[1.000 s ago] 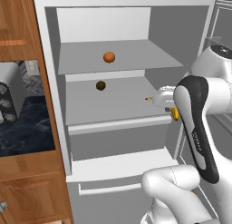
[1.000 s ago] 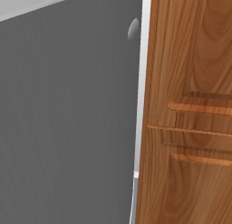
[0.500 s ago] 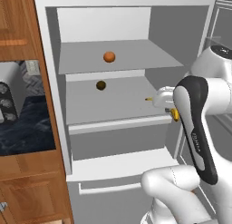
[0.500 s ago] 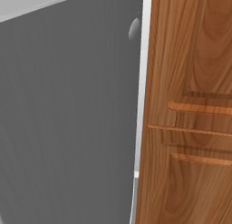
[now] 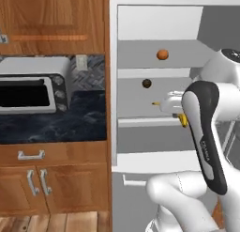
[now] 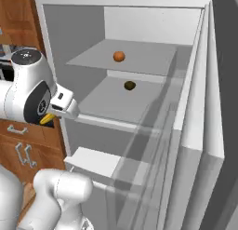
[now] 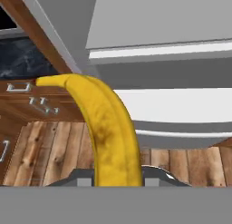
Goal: Pick up the banana and tangerine from the fridge and place one fruit on each plate on the dining counter.
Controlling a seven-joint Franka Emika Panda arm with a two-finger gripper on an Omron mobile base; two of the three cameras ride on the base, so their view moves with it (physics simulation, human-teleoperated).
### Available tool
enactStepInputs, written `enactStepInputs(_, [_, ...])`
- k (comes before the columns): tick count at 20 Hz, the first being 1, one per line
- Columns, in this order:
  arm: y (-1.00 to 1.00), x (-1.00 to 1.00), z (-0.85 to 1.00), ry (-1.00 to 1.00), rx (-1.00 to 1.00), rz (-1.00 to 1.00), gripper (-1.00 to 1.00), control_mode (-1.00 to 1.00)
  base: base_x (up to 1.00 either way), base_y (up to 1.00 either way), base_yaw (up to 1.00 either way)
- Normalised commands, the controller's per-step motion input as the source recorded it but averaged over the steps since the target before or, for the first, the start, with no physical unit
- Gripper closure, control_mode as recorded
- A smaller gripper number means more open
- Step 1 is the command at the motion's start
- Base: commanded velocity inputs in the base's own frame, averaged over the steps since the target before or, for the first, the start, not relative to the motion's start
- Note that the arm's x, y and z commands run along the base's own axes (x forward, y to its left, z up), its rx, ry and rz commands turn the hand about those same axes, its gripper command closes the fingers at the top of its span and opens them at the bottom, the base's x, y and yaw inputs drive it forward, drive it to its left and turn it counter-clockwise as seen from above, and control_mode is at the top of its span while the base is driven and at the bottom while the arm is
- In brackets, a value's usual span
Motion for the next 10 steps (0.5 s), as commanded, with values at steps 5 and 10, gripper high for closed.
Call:
enactStepInputs(5, [0.00,0.00,0.00,0.00,0.00,0.00,1.00,1.00,0.06,0.87,0.81])
enactStepInputs(10, [0.00,0.00,0.00,0.00,0.00,0.00,1.00,1.00,0.00,0.67,0.93])
